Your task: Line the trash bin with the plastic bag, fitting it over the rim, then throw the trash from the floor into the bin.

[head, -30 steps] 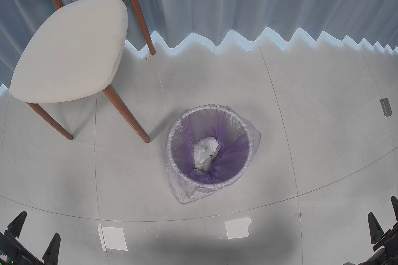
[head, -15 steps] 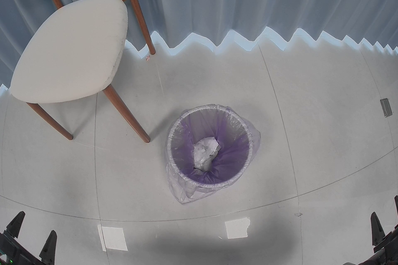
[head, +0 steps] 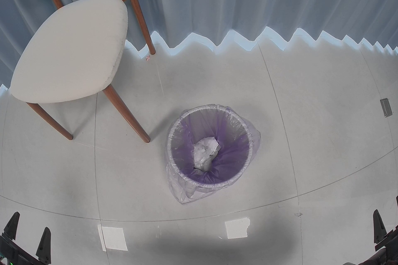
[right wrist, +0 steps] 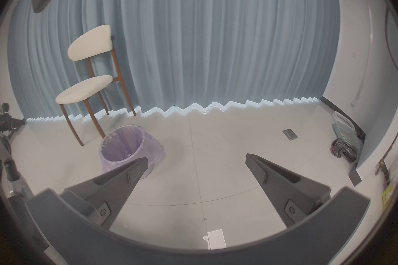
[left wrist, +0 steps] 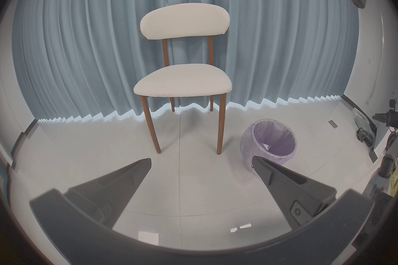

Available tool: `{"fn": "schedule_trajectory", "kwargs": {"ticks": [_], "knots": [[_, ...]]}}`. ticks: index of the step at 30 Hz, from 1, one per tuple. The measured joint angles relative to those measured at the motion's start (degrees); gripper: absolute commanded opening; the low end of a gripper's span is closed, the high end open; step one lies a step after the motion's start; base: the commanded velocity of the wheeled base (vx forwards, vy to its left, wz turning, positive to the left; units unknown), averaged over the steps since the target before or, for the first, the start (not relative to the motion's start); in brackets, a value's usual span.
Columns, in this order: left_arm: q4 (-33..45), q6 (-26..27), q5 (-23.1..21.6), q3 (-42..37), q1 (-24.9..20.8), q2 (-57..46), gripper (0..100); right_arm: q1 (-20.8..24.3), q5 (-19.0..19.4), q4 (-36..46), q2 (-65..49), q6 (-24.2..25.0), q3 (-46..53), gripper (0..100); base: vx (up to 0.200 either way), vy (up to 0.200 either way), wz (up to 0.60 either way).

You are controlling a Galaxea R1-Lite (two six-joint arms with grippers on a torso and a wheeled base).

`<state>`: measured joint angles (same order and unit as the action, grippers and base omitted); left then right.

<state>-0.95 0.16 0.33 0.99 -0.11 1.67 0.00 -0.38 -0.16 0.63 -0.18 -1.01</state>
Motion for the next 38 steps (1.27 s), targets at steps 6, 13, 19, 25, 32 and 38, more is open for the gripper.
{"fn": "schedule_trajectory", "kwargs": {"ticks": [6,13,19,25,32,38], "knots": [[0.27,-0.59,0.67,0.0,-0.11,-0.63,100,-0.11,-2.07,0.0,0.0,0.54,0.0,100,0.0,0.0,0.0],[1.05,0.55,-0.71,0.0,-0.22,-0.85,100,-0.05,2.83,0.13,0.0,-2.24,0.0,100,0.0,0.0,0.0],[1.08,0.52,-0.77,0.0,-0.27,-0.88,100,-0.13,2.47,0.48,0.07,-0.88,0.0,100,0.0,0.0,0.0],[1.17,0.05,-0.65,0.02,-0.24,-0.9,100,-0.27,0.95,0.16,0.13,-0.22,0.0,100,0.0,0.0,0.0],[1.19,0.02,-0.6,0.02,-0.22,-0.9,100,-0.07,0.48,0.11,0.11,0.37,0.0,100,0.0,0.0,0.0],[1.22,0.0,-0.62,0.02,-0.22,-0.88,100,-0.07,0.45,0.16,0.11,0.23,0.0,100,0.0,0.0,0.0]]}}
